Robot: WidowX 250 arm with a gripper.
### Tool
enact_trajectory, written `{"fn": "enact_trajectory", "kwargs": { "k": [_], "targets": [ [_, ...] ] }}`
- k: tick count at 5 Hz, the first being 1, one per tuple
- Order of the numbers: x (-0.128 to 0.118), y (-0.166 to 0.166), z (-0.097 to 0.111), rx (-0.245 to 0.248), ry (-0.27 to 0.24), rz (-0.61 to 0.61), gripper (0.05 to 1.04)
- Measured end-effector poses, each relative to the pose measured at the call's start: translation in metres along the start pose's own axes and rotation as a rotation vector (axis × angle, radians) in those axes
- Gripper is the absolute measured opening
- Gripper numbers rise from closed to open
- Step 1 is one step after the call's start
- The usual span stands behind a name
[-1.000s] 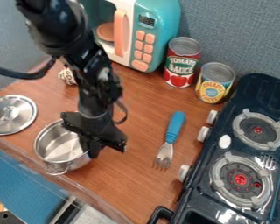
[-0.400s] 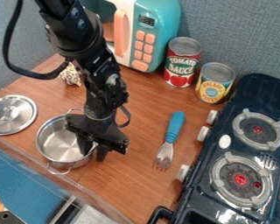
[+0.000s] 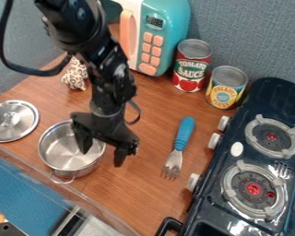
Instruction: Take the silver pot and put it in between the pot lid and the blue fork
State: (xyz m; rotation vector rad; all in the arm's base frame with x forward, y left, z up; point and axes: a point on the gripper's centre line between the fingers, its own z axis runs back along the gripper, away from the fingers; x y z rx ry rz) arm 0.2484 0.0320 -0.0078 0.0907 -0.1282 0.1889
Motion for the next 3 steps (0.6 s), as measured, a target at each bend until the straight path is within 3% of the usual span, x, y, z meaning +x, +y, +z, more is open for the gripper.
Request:
{"fn": "enact_trajectory", "kwargs": {
  "k": [1, 2, 3],
  "targets": [
    [0.013, -0.008, 0.029, -0.065, -0.049, -0.009, 1.009],
    [0.031, -0.007, 0.072, -0.083, -0.145, 0.0, 1.001],
    [0.032, -0.007, 0.074, -0.084, -0.151, -0.001, 1.001]
  ]
}}
